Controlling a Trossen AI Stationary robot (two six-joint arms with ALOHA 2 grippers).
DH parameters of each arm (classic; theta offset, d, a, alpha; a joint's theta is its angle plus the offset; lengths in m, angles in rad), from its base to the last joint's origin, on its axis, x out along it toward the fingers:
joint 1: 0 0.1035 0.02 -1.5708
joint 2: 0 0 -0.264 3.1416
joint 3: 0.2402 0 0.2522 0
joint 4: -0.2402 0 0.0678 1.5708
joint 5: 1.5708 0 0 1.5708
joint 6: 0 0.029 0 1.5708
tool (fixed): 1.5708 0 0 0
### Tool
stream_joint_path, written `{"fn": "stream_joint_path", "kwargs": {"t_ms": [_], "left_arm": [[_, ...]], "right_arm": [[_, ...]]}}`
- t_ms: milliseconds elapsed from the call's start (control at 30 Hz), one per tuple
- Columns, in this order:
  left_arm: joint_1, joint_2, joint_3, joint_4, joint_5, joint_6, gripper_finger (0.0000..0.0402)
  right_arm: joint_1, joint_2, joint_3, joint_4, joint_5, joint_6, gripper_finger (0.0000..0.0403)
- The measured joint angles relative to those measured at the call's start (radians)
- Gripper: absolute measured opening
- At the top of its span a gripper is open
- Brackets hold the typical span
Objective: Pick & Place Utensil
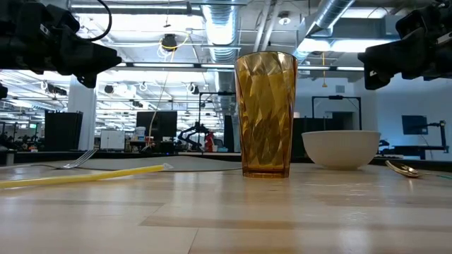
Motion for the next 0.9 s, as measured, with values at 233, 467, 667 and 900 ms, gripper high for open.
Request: {"fn": "stream_joint_path", "kwargs": {"t_ms": [233,467,667,900], "left_arm": [[0.0,0.0,0.0,0.005,0.0,0.067,0.0112],[0.0,0.0,0.0,0.008,0.0,0.08,0.0112],[0.0,0.0,0.0,0.017,0.0,0.079,0.0112],[0.0,0.0,0.0,0.053,0.0,0.079,0.0112]], "right_arm": [[0.0,0.0,0.0,0.0,0.0,0.0,0.0067],[0.0,0.0,0.0,0.0,0.0,0.0,0.0067],[0.0,0.0,0.0,0.0,0.0,0.0,0.0067],[0.0,0.0,0.0,0.0,0.0,0.0,0.0067]]}}
